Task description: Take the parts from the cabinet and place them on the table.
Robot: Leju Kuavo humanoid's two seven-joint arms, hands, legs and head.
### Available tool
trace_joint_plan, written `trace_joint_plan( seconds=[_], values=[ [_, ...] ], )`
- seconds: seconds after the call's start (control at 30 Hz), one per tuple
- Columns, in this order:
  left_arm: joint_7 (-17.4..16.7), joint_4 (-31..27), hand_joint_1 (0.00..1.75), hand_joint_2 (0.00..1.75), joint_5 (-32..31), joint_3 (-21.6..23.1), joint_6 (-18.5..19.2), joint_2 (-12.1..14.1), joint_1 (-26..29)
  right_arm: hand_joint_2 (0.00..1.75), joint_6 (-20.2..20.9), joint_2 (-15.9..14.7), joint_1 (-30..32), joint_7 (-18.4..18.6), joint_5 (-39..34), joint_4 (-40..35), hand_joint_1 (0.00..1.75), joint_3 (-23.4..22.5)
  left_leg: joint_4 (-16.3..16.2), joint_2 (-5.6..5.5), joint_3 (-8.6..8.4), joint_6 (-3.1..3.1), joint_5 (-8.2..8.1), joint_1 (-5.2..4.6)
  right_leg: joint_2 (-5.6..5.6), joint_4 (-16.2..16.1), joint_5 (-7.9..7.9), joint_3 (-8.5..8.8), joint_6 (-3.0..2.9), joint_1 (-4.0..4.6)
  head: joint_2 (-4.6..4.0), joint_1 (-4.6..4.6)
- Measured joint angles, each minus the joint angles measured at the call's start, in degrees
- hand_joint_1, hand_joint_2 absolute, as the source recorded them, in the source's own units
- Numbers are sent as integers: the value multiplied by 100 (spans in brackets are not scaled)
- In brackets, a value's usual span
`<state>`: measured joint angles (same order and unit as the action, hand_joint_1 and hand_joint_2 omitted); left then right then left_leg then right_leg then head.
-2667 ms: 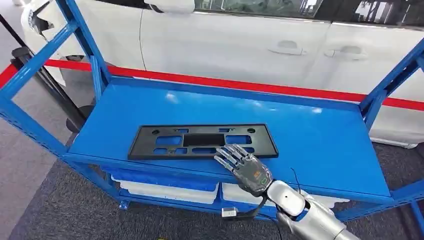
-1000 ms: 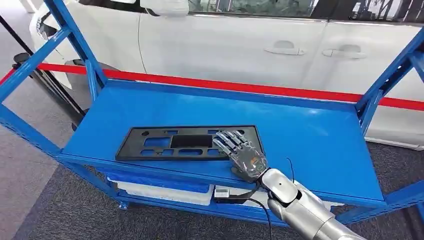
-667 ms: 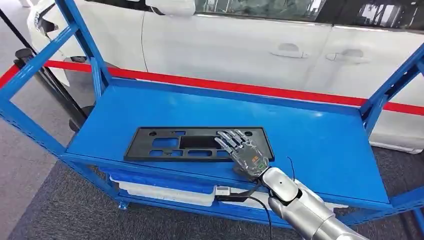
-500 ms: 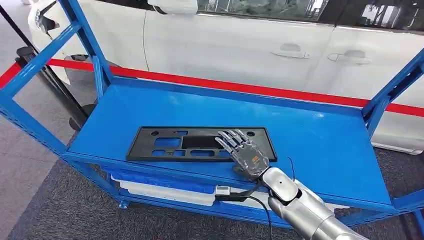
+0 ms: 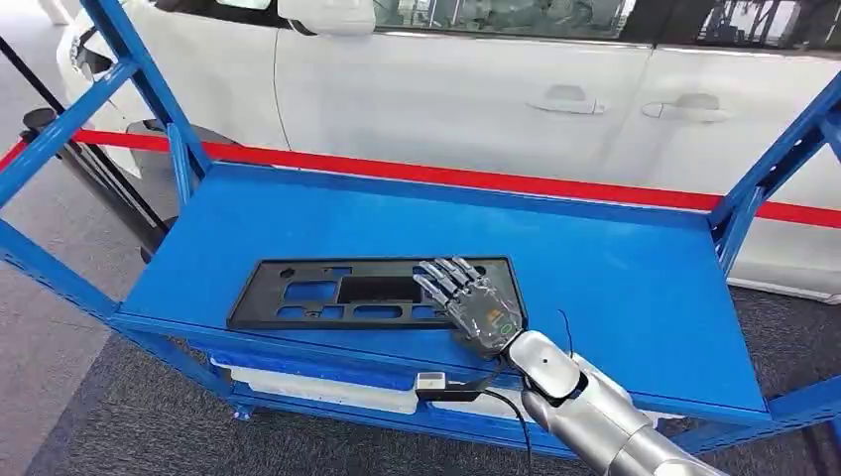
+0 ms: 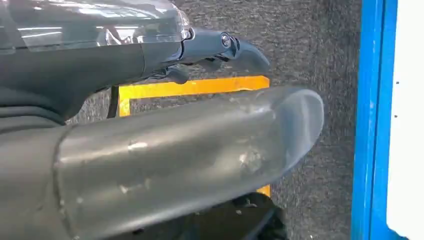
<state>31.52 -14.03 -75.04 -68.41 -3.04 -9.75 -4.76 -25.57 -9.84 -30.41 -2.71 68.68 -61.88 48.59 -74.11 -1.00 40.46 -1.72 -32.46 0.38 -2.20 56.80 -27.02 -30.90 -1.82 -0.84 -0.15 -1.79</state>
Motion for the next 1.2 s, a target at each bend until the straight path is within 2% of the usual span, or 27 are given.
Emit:
trace_joint_plan(
  seconds=[0.03,0.1,0.13,0.17,0.27,0.3,0.33,0.37,0.4,0.43,0.47,0.5,0.53,0.6,0.63,0.67,0.7,0.77,0.8,0.83,0.93,0.97,1.0,1.03,1.1,1.13,1.2],
  values=[
    [-4,0,0,0,-4,2,2,2,-3,175,0,0,-27,17,17,28,0,31,341,0,-149,-3,237,6,11,10,-16,21,12,-5,0,0],
    [-4,0,0,0,-15,7,7,4,-13,175,2,0,-69,37,33,76,0,74,1348,-17,-625,-1,743,30,20,43,-71,74,64,-16,0,0],
    [-7,0,0,0,-28,7,13,4,-13,175,2,0,-96,39,35,114,0,85,1557,-63,-696,29,713,16,32,96,-113,76,110,28,0,2],
    [-9,2,0,0,-53,9,22,2,-17,175,0,2,-131,39,39,142,0,100,1562,-61,-688,116,730,5,80,99,-126,77,132,30,0,4],
    [-11,4,0,0,-70,15,55,0,-16,175,-15,2,-199,37,59,289,0,173,1580,-46,-696,234,730,-7,64,59,-127,111,202,26,0,2],
    [-11,11,0,0,-79,20,63,-18,-33,175,-18,4,-212,31,57,337,0,203,1614,-42,-748,293,767,28,39,84,-166,100,232,23,0,0],
    [-9,11,0,0,-94,26,66,-17,-47,175,-17,4,-226,28,39,415,0,256,1631,-62,-756,317,778,31,69,301,-337,23,247,5,0,2],
    [-11,11,0,0,-96,31,66,-17,-56,175,-15,11,-240,35,-13,466,30,304,1636,-60,-751,342,789,30,94,671,-555,-154,255,-8,0,2],
    [-13,13,0,0,-96,33,68,-17,-64,175,-15,26,-245,50,-59,505,154,350,1635,-59,-744,347,790,28,116,1102,-750,-350,261,-17,0,2],
    [-20,13,0,0,-101,35,68,-17,-64,175,-15,56,-255,99,-132,572,175,415,1635,-59,-741,348,790,24,130,1560,-919,-567,269,-20,0,2],
    [-31,13,0,0,-107,37,68,-17,-60,175,-11,87,-258,155,-216,638,175,472,1634,-59,-744,349,789,22,135,1842,-955,-709,269,-23,0,2],
    [-37,15,0,0,-111,39,68,-17,-51,175,0,112,-281,190,-293,695,175,531,1634,-61,-752,350,787,22,138,1832,-853,-720,261,-24,0,2],
    [-44,15,0,0,-111,42,68,-17,-48,175,15,131,-319,205,-341,737,175,575,1634,-61,-764,348,785,19,138,1602,-661,-627,242,-23,0,2],
    [-48,17,0,0,-111,48,72,-28,-53,175,129,206,-415,216,-481,896,175,706,1636,-60,-799,337,780,9,106,599,-122,-146,138,9,0,2],
    [-50,26,0,0,-111,52,72,-59,-54,175,164,243,-464,216,-514,951,175,728,1637,-52,-804,326,782,10,12,220,-29,42,63,43,0,2],
    [-59,33,0,0,-111,55,76,-61,-57,175,221,313,-509,216,-553,1010,175,745,1615,-33,-785,280,751,-31,-16,31,-102,92,71,72,0,2],
    [-63,35,0,0,-111,55,76,-63,-57,175,254,396,-536,214,-577,1073,175,761,1641,-25,-775,232,773,-18,-12,49,-83,78,86,78,0,2],
    [-70,37,0,0,-111,55,76,-63,-55,175,256,520,-558,212,-599,1195,175,774,1675,12,-803,160,789,-2,29,27,-61,74,51,93,0,4],
    [-70,37,0,0,-111,55,72,-61,-57,175,256,579,-567,210,-610,1237,175,778,1630,3,-798,131,766,-14,26,-65,10,106,32,6,0,0],
    [-72,37,0,0,-111,55,72,-61,-59,175,256,621,-580,210,-610,1283,175,787,1500,4,-753,83,644,-4,-19,-93,29,120,19,11,0,2],
    [-101,37,0,0,-103,55,74,-63,-51,175,256,651,-598,210,-645,1366,175,809,305,14,-204,6,-63,3,-48,-92,34,97,-15,19,0,2],
    [-105,42,0,0,-94,55,74,-66,-35,175,254,664,-606,210,-658,1410,175,811,-8,16,-65,-15,-159,5,-51,-87,33,94,-17,20,0,0],
    [-107,44,0,0,-92,55,76,-68,-20,175,251,667,-615,201,-669,1431,173,811,-57,18,-44,-30,-108,14,-49,-85,32,101,-17,20,0,0],
    [-107,44,0,0,-74,52,76,-66,-16,175,249,669,-621,194,-678,1445,173,811,181,19,-166,-47,85,27,-45,-78,28,109,-10,16,0,2],
    [-107,44,0,0,-65,52,76,-63,-22,175,245,667,-650,170,-693,1477,166,809,1144,19,-668,-46,560,44,-36,-41,5,120,23,3,0,0],
    [-107,44,0,0,-59,52,76,-61,-25,175,245,667,-666,159,-700,1482,166,809,1606,-13,-908,-26,670,59,-28,-3,-14,115,54,3,0,0],
    [-114,44,0,0,-57,52,76,-63,-36,175,247,667,-705,155,-715,1488,166,800,1634,-14,-887,110,646,32,47,30,-70,131,130,49,0,4]
  ],
)
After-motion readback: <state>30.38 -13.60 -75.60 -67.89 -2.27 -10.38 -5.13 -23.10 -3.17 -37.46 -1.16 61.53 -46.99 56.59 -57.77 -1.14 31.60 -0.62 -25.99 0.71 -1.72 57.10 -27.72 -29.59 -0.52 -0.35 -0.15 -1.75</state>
